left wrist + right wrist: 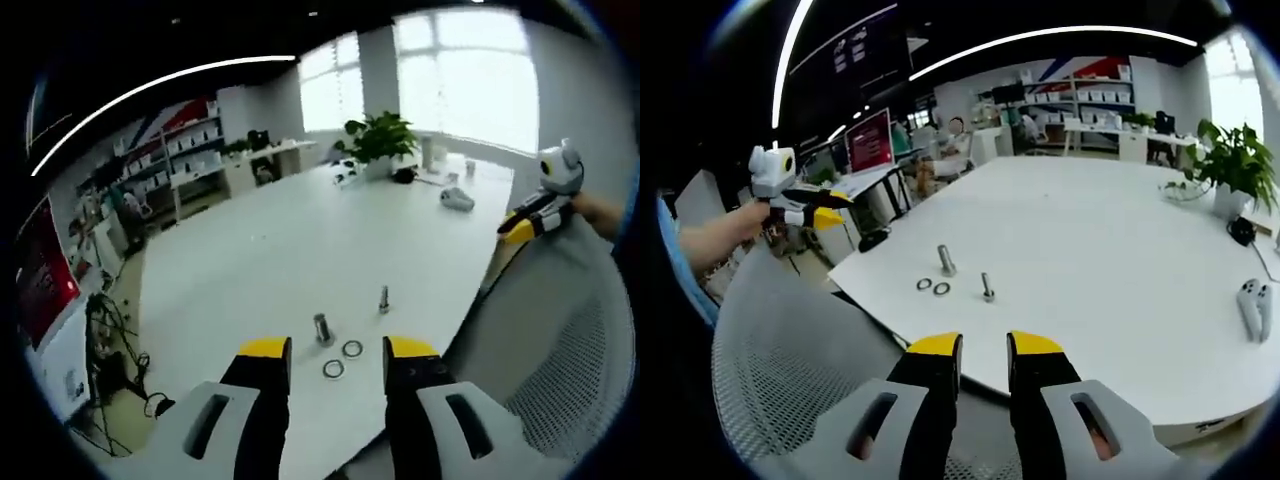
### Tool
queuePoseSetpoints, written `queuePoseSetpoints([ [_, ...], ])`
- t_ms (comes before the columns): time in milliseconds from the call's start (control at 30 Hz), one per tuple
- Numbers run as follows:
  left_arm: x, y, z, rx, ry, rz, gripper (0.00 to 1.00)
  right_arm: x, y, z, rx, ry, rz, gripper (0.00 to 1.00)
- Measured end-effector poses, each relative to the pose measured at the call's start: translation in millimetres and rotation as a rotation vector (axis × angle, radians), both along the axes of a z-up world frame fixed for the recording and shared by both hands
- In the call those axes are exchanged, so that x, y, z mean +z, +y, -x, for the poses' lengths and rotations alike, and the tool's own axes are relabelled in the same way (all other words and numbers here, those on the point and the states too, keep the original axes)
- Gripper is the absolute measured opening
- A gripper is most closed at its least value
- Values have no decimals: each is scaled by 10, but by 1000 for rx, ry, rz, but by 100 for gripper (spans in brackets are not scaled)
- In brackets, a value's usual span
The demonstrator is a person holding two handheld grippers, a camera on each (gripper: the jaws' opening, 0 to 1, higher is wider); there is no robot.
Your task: Place the washer onto the threaded stud by aligning its center hole with the stud, sliding it down to the base, and recovering from edge contact or off-axis alignment until the washer reaches the visible bottom stop.
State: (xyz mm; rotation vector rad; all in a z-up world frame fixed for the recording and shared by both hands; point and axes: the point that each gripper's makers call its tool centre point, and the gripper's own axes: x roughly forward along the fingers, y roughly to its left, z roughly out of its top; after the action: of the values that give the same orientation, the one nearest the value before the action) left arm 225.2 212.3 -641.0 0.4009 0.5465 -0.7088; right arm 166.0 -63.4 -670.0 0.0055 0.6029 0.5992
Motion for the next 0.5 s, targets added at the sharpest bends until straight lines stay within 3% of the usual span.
queuePoseSetpoints([
  [200,-263,-55,-60,-122,106,-111,47,-4,-4,4,5,3,6,20],
  [333,-445,-115,-142,-200,149,-177,46,-12,-7,5,6,9,10,20],
  [500,-792,-194,-243,-298,230,-246,46,-29,-10,9,4,21,12,20],
])
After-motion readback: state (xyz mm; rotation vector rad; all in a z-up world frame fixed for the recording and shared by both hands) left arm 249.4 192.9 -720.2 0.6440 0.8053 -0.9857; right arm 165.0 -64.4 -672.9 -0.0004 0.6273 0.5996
